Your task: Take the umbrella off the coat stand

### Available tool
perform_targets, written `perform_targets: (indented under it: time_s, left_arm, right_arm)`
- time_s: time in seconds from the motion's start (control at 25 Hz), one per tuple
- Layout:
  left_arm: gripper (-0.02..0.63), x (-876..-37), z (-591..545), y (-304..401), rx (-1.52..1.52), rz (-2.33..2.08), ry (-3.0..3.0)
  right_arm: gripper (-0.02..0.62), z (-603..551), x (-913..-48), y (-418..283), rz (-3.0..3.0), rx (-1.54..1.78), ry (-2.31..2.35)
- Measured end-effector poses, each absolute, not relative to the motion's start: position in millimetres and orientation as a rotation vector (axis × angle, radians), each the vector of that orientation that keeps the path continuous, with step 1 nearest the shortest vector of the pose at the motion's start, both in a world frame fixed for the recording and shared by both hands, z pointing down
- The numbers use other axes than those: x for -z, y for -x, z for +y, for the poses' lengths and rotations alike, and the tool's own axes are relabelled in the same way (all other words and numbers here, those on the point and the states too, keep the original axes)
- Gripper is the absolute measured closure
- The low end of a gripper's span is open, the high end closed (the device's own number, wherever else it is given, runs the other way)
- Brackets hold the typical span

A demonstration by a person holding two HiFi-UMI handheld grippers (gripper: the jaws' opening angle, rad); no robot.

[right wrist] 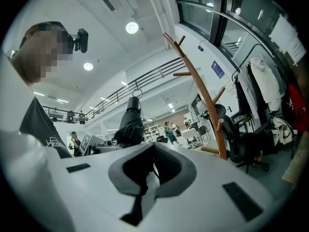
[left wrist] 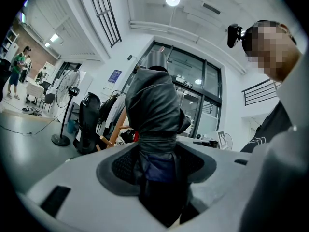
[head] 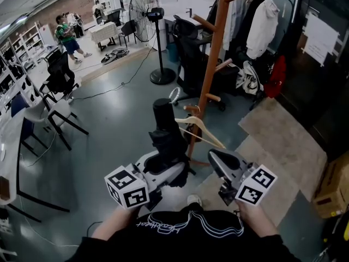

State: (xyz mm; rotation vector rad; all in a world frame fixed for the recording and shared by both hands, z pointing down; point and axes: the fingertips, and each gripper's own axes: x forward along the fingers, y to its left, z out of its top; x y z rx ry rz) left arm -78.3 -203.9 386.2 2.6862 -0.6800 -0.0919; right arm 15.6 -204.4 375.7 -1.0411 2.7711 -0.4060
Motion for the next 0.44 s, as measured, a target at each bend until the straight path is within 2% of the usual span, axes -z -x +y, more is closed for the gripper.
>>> perform_targets:
  time_s: [0.44]
  left_arm:
    - [0.378,-384.1,-216.7,66.8,0.085,-0.675,-2.681]
  right_arm:
    - [0.594,-216.7,-375.5,-27.4,2.765,0.428,1.045]
